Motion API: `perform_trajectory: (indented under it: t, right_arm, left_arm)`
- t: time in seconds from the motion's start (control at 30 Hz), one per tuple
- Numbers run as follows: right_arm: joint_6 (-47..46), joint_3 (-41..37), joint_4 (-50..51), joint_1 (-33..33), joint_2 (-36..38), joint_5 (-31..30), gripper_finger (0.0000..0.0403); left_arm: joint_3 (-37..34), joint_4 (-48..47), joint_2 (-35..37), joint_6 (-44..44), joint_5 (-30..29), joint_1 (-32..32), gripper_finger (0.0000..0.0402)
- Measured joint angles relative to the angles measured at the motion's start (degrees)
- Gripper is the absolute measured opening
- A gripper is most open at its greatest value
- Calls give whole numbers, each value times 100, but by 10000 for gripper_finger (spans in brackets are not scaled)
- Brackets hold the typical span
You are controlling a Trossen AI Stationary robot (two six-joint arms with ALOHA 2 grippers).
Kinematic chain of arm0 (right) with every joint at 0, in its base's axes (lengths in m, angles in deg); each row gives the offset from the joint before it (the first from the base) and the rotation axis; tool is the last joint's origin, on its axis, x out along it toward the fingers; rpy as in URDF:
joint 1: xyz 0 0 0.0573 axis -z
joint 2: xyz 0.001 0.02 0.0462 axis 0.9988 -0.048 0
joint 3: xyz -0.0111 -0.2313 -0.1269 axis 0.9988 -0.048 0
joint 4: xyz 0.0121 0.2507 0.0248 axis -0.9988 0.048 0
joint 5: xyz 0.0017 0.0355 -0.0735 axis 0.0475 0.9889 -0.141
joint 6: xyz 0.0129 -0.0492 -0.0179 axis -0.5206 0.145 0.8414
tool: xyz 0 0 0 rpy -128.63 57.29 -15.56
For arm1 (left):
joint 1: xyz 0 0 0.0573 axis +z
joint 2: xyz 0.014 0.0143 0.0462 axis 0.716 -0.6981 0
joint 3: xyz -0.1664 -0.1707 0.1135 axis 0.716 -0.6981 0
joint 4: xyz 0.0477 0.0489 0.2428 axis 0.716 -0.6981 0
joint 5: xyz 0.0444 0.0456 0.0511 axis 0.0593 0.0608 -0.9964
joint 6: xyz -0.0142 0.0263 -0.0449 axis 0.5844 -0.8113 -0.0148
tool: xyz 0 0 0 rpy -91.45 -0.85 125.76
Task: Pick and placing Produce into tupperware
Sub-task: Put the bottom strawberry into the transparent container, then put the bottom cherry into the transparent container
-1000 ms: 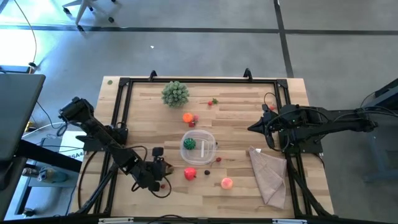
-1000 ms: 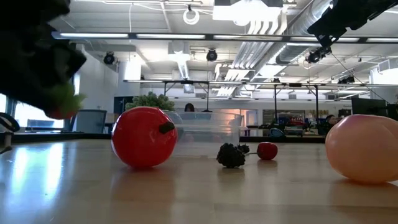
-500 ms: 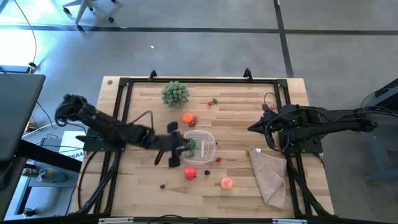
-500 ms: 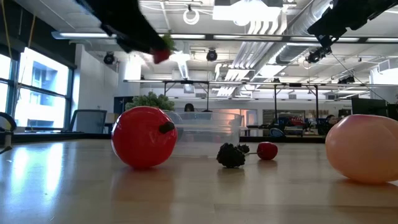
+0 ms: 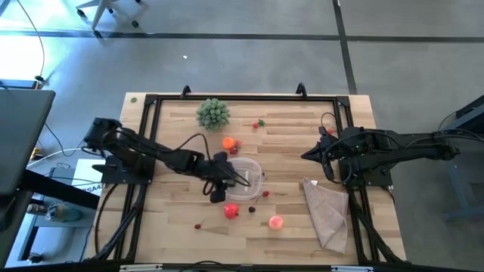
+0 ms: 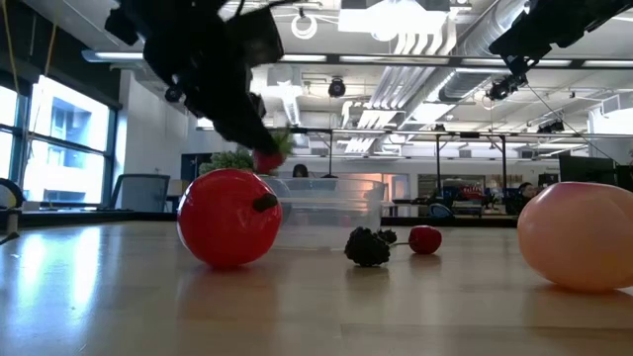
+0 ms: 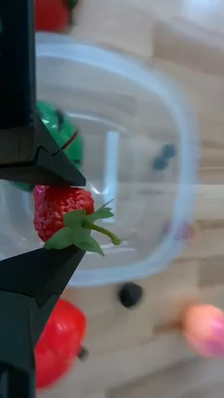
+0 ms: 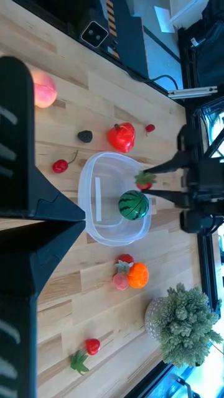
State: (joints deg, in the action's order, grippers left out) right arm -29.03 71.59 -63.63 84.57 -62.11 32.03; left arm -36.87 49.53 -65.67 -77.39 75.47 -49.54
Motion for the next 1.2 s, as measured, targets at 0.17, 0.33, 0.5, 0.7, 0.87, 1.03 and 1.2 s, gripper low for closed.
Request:
perform_trajectory:
  t: [0.17,0.33,0.5,0.7,0.87,1.03,1.2]
  right_arm:
    - [0,0,0,0,0,0,0]
    - [0,0,0,0,1,0,0]
    - [0,0,0,0,0,0,0]
    - [0,0,0,0,0,0,0]
    - [1,0,0,0,0,0,0]
    - [0,0,0,0,0,0,0]
    - [1,0,0,0,1,0,0]
  left_arm:
    - [0,12,-344,1,21,7,138]
    - [0,9,-473,1,48,4,138]
    - [0,7,-471,1,48,4,138]
    - [0,-83,-471,1,48,4,138]
    - [0,-146,-471,60,50,4,142]
    - [0,-142,-471,162,50,4,167]
    - [0,-139,-471,171,50,4,194]
